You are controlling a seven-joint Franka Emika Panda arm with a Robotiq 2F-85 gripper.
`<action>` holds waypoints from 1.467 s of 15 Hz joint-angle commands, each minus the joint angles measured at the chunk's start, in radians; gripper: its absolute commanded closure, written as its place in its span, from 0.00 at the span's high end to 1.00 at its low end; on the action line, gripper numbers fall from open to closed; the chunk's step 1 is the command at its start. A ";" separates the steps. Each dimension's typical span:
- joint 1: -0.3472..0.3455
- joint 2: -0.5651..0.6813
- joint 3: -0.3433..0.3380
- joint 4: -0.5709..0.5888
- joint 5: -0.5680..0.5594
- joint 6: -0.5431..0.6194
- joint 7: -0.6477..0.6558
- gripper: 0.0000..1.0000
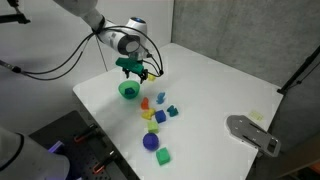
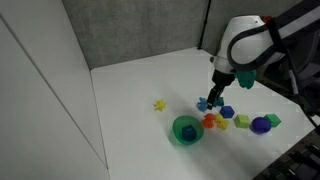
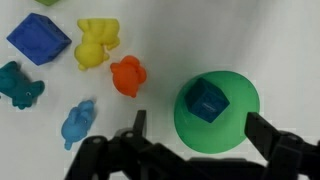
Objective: Remove the blue block from the bowl and put it on top of the blue block on the table
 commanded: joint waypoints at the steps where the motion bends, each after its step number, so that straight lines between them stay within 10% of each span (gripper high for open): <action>1: 0.008 0.082 0.033 0.069 0.027 0.041 0.108 1.00; 10: 0.101 0.166 0.033 0.038 0.002 0.236 0.363 1.00; 22: 0.109 0.235 0.051 0.045 0.003 0.268 0.371 1.00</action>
